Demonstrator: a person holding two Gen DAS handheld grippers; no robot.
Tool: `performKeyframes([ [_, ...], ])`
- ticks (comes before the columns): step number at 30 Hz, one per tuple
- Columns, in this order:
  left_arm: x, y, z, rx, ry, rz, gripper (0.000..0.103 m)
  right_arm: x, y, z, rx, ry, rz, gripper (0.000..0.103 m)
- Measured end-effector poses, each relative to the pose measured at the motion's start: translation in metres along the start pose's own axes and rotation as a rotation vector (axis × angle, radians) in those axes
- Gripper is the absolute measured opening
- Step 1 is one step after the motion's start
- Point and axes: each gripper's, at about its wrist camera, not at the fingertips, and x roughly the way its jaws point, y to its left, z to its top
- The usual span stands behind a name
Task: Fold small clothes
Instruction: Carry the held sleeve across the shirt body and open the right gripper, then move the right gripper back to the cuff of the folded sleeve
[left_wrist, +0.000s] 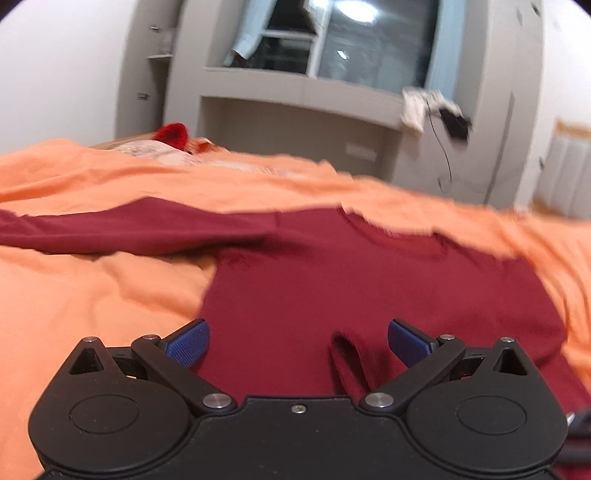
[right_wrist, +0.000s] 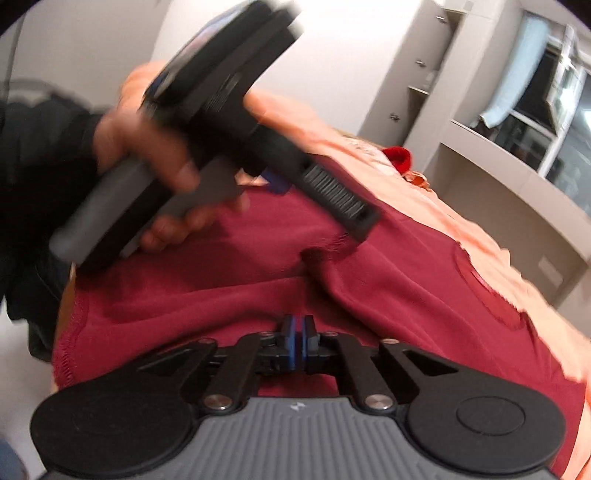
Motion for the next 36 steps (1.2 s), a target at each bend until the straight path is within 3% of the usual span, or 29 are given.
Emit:
performKeyframes([
  [1,0.004,-0.004,-0.002,0.030,0.023,0.020,0.103,-0.005,-0.004,-0.002,0.027,-0.005,-0.011,0.027],
  [7,0.010,-0.020,-0.016,0.158,0.070,0.072,0.103,-0.040,-0.041,-0.028,0.185,-0.035,-0.182,0.068],
  [12,0.006,-0.030,-0.028,0.242,0.070,0.089,0.102,-0.051,-0.104,-0.066,0.493,-0.026,-0.365,0.077],
  [17,0.005,-0.031,-0.029,0.245,0.072,0.091,0.102,-0.047,-0.168,-0.106,0.831,-0.017,-0.460,0.075],
  [20,0.004,-0.031,-0.030,0.244,0.071,0.086,0.102,-0.042,-0.194,-0.128,0.985,-0.040,-0.442,0.068],
  [21,0.003,-0.031,-0.030,0.246,0.070,0.085,0.102,-0.041,-0.199,-0.134,1.028,-0.050,-0.432,0.060],
  [23,0.002,-0.031,-0.030,0.250,0.069,0.079,0.102,-0.036,-0.209,-0.145,1.092,-0.051,-0.423,0.034],
  [24,0.002,-0.030,-0.030,0.250,0.069,0.074,0.102,-0.036,-0.214,-0.150,1.104,-0.039,-0.423,0.016],
  [25,0.002,-0.029,-0.030,0.251,0.070,0.068,0.102,-0.036,-0.213,-0.152,1.104,-0.023,-0.436,0.011],
  [32,-0.006,-0.028,-0.035,0.282,0.066,0.029,0.102,-0.040,-0.212,-0.143,0.997,0.021,-0.494,0.008],
  [36,-0.011,-0.029,-0.039,0.313,0.049,0.014,0.102,-0.036,-0.212,-0.140,0.960,0.063,-0.510,0.016],
])
